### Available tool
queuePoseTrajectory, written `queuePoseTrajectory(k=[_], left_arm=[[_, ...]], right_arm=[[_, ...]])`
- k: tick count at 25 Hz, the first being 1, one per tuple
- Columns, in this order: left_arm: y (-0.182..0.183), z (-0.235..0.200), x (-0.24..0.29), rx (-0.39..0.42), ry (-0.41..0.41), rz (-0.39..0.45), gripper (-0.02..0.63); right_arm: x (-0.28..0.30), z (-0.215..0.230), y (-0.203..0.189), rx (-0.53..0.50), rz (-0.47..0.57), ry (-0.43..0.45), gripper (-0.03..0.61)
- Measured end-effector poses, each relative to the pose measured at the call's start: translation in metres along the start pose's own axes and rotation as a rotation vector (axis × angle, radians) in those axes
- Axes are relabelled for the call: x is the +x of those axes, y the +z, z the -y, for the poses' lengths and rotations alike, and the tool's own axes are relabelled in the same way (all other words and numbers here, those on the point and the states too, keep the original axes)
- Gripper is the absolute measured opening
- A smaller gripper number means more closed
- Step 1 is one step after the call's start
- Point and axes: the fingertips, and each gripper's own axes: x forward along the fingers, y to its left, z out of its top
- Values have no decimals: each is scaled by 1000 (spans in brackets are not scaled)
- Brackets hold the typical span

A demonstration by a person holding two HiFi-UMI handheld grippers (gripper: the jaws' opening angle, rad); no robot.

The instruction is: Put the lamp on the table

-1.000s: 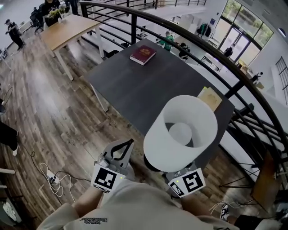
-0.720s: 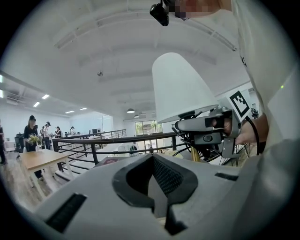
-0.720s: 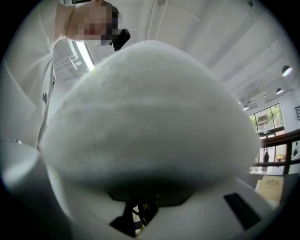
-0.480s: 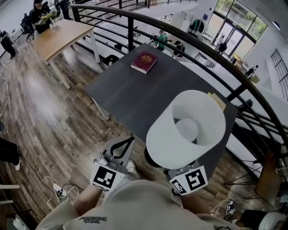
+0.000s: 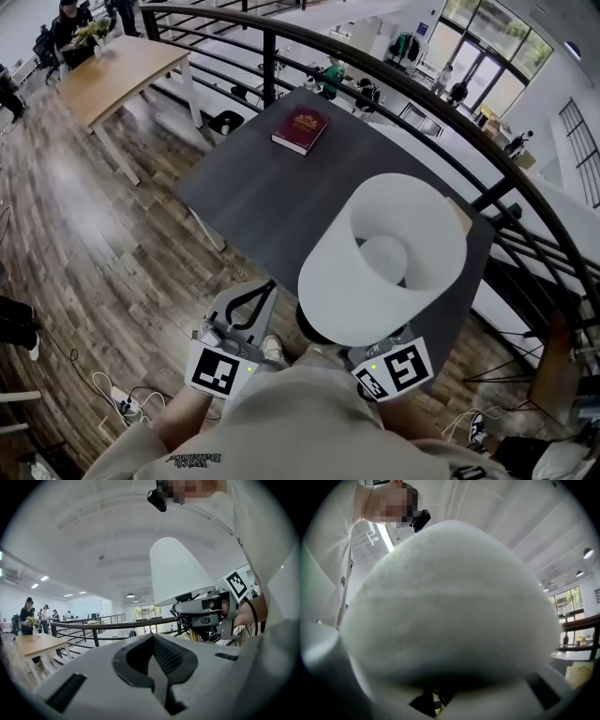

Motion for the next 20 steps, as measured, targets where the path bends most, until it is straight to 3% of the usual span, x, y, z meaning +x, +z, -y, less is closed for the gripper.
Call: queuePoseTrajectory(k=[5, 10, 14, 20], left_arm=[[0, -5, 11, -31, 33, -8, 5], [5, 0, 26, 21, 50, -38, 5], [8, 2, 37, 13, 64, -33, 5], [-6, -5, 49, -75, 94, -56, 5]], right_arm=[[10, 13, -4, 3, -11, 16, 84], [12, 29, -3, 10, -10, 41, 84], [12, 39, -5, 17, -19, 56, 84], [20, 56, -8, 44, -25, 48, 84]])
